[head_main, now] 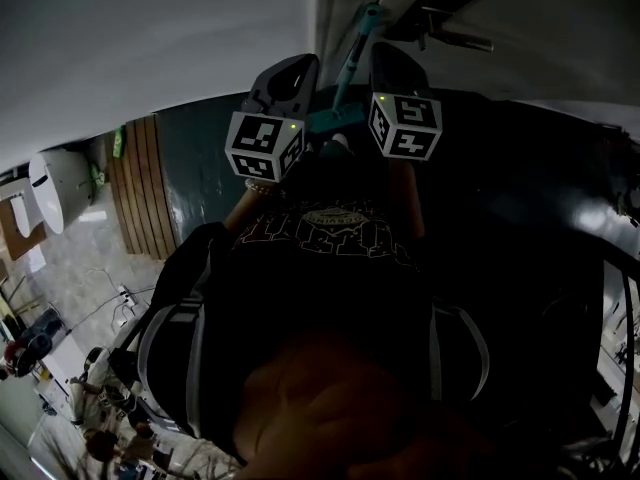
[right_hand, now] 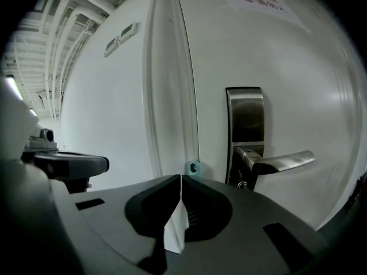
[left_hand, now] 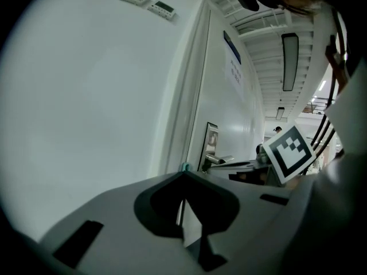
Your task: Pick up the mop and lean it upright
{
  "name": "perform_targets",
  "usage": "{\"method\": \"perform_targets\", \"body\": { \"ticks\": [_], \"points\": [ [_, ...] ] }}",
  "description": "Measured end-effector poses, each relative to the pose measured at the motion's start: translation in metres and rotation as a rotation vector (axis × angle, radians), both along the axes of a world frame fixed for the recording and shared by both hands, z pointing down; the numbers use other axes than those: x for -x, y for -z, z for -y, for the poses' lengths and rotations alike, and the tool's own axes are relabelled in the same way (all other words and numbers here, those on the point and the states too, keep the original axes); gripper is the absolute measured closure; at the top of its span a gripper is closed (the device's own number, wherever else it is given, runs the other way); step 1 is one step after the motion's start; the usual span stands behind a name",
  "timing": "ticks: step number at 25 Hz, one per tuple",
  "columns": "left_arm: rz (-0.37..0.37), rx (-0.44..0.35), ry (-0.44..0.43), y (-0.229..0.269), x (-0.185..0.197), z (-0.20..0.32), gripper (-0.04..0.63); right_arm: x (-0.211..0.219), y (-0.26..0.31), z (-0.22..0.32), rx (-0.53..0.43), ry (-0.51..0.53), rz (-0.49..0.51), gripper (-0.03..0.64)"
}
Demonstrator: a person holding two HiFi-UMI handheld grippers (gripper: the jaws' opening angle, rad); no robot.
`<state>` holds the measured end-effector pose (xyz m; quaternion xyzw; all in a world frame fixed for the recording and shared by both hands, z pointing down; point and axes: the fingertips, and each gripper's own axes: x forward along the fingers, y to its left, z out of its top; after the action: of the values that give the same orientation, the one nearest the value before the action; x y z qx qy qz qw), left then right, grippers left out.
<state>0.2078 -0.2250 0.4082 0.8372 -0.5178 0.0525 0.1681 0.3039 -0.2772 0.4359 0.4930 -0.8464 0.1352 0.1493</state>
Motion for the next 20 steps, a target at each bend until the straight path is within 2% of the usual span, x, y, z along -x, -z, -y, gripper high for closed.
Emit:
{"method": "perform_targets", "body": {
  "ticks": [10,13,20],
  "points": [
    [-0.004,0.040,0.102,-0.002,0.016,0.018,0.549,0.006,-0.031,0.044,0.046,0.004,-0.051,0.594],
    [-0.005,0.051,0.116,-0.004,0.018,0.022,0.549,0.009,-0.042,0.050,0.076,0.013,-0.057,0.524],
    [-0.001,0.068,0.135,-0.005,0.026,0.025,0.549,0.015,-0.057,0.066,0.101,-0.008,-0.081,0.502]
  ]
}}
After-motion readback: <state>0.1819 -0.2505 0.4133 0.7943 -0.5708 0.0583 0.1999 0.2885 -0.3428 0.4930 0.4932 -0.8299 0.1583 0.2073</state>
